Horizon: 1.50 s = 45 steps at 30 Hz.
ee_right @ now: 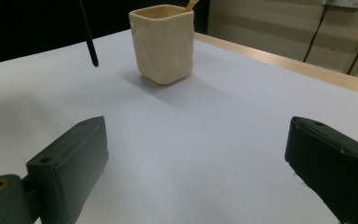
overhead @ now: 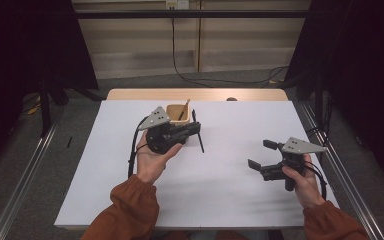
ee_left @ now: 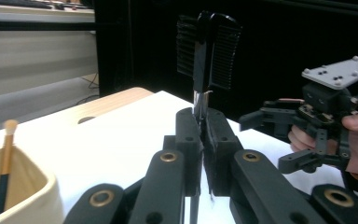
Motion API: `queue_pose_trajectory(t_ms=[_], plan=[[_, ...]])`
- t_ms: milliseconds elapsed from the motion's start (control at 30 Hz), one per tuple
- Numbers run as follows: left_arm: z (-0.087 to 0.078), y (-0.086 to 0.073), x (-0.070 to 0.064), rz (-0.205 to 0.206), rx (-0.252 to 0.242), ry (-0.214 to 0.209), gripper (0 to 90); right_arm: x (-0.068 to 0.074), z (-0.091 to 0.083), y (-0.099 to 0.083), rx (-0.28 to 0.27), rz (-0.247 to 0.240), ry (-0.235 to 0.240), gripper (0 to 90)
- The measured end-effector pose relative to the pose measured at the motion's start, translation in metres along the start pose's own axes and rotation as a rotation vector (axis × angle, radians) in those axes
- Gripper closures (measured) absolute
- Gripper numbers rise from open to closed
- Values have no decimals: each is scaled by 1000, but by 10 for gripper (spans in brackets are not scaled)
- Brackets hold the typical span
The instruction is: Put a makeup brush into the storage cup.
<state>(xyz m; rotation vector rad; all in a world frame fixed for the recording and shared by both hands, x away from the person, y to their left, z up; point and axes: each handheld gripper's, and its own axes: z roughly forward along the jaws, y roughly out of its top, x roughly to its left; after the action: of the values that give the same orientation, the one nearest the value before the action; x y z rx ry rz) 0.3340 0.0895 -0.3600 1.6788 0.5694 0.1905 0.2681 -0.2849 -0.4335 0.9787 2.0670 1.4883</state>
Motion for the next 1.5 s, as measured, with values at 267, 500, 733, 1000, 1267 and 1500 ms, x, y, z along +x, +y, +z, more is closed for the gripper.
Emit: queue_pose_trajectory(t_ms=[267, 500, 733, 1000, 1267, 1500], plan=[[-7, 3, 6, -6, 0, 16, 859, -2, -18, -9, -9, 9, -44, 13], [-13, 9, 10, -26, -3, 16, 859, 1, -29, -16, -15, 28, -84, 9], [-19, 15, 15, -16, -10, 33, 858, 3, -36, -20, -23, 38, -130, 0], [-23, 24, 25, -13, -10, 57, 858, 1, -38, -23, -24, 38, -134, 0], [-26, 35, 27, 6, -14, 58, 858, 1, -37, -22, -21, 45, -117, 0], [-27, 46, 37, 5, -20, 87, 858, -1, -38, -22, -34, 72, -127, 0]])
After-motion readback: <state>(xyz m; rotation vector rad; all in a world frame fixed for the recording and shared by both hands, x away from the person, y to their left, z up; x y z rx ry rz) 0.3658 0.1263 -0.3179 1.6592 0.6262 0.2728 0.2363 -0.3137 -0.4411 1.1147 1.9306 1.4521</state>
